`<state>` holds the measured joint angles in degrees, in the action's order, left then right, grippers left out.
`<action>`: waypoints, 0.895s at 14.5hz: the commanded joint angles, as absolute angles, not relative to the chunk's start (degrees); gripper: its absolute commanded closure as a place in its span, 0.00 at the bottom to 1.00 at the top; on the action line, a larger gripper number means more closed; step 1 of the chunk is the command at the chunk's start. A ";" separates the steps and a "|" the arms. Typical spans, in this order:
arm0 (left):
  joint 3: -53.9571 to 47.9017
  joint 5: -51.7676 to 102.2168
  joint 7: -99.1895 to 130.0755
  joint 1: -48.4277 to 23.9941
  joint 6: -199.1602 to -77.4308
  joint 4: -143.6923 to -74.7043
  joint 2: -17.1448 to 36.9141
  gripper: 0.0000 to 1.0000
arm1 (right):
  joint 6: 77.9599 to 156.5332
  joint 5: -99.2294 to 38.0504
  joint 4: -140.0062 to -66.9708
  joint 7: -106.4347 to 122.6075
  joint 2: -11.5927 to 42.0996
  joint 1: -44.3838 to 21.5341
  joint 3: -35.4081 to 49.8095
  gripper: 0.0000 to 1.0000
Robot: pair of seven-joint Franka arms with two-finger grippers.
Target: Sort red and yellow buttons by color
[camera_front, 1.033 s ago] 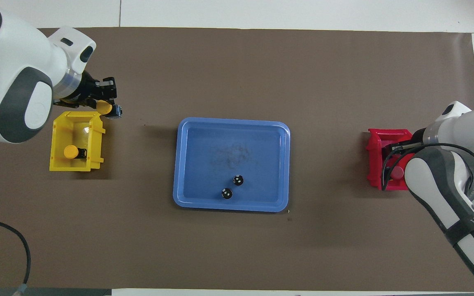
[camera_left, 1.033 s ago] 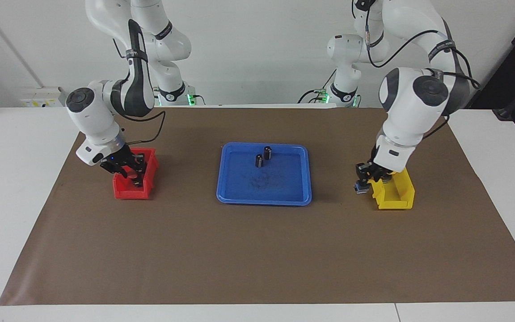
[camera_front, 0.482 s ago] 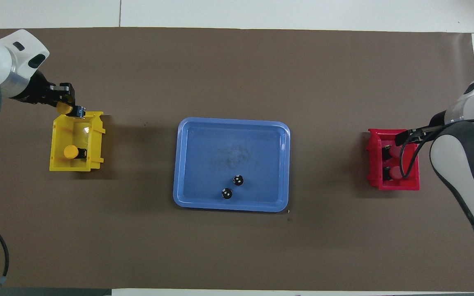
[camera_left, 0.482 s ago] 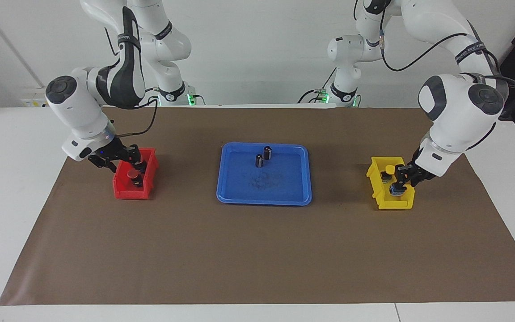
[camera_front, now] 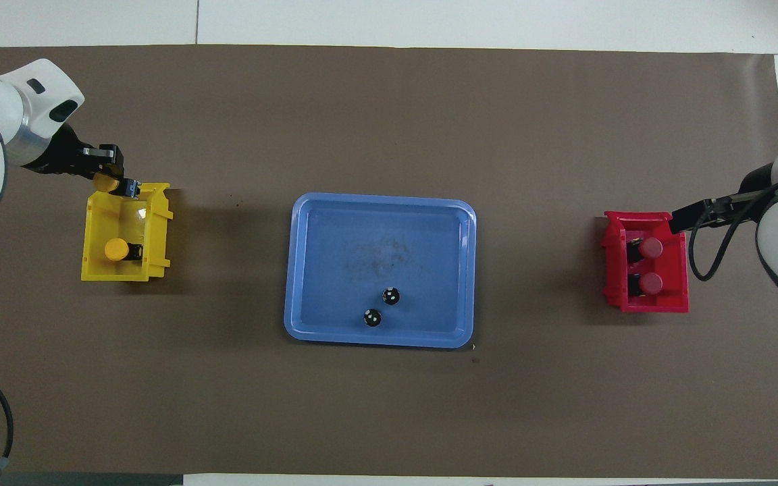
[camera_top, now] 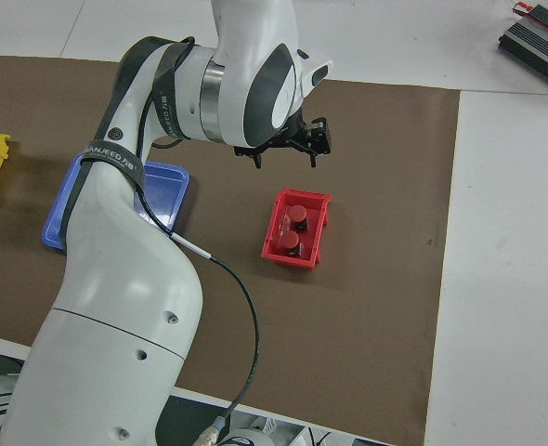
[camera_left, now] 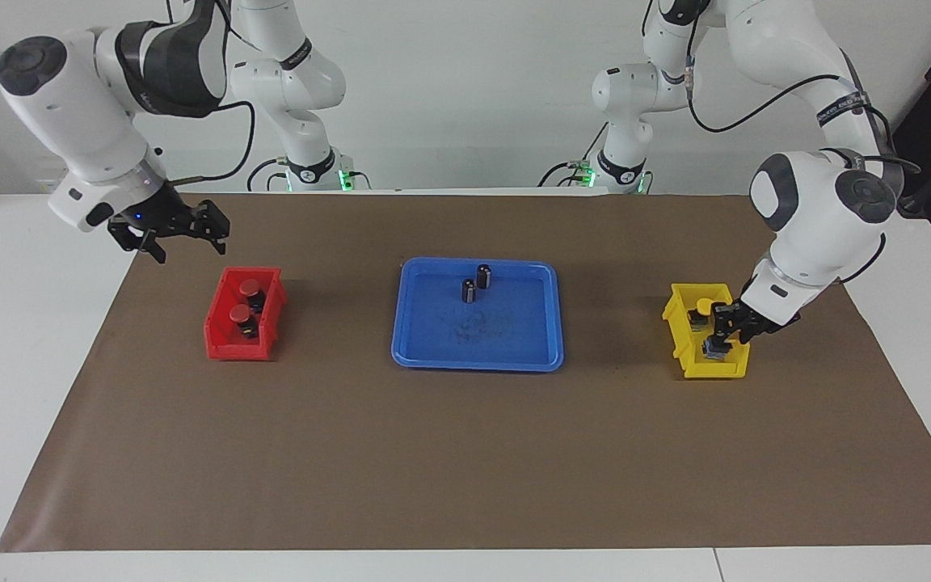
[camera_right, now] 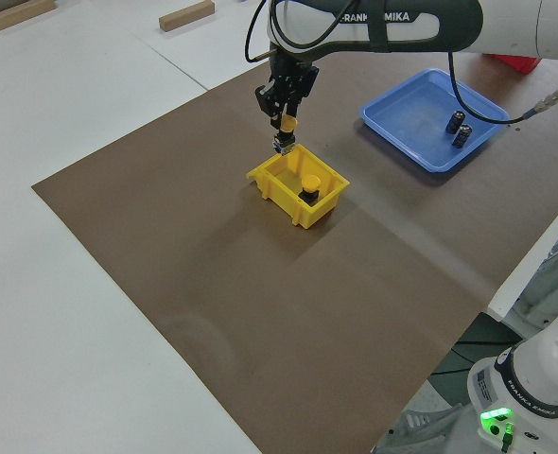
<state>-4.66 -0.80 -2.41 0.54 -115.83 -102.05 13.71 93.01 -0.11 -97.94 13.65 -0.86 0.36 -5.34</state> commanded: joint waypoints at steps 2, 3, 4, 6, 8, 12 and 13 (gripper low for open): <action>-5.01 -1.85 -3.34 1.93 -119.60 -108.09 10.11 0.98 | 88.69 0.70 -91.34 13.71 0.44 1.05 -5.10 0.00; -5.01 -1.85 -3.34 1.93 -121.79 -110.28 9.50 0.98 | 88.16 0.53 -90.10 13.62 0.87 1.40 -4.84 0.00; -5.01 -1.85 -3.34 1.93 -123.21 -111.69 9.32 0.98 | 88.59 0.35 -90.35 13.01 0.97 1.23 -4.83 0.00; -5.01 -1.85 -3.34 1.93 -124.53 -111.88 10.28 0.98 | 88.51 0.62 -90.61 9.68 1.14 0.79 -4.66 0.00; -5.01 -1.85 -3.34 2.02 -125.33 -112.06 10.98 0.98 | 88.33 0.62 -92.02 9.23 0.00 1.23 -4.48 0.00; -5.01 -1.85 -4.92 3.34 -127.78 -113.81 10.90 0.68 | 85.70 0.62 -91.41 9.23 0.09 1.76 -4.57 0.00; -5.01 -1.85 -4.83 3.34 -128.40 -114.08 10.90 0.64 | 85.43 0.62 -91.41 9.23 0.00 1.93 -4.57 0.00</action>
<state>-4.62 -0.80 -4.08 2.58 -125.84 -111.79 11.99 86.83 0.04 -92.05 9.92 0.10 1.11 -5.21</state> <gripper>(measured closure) 0.599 0.000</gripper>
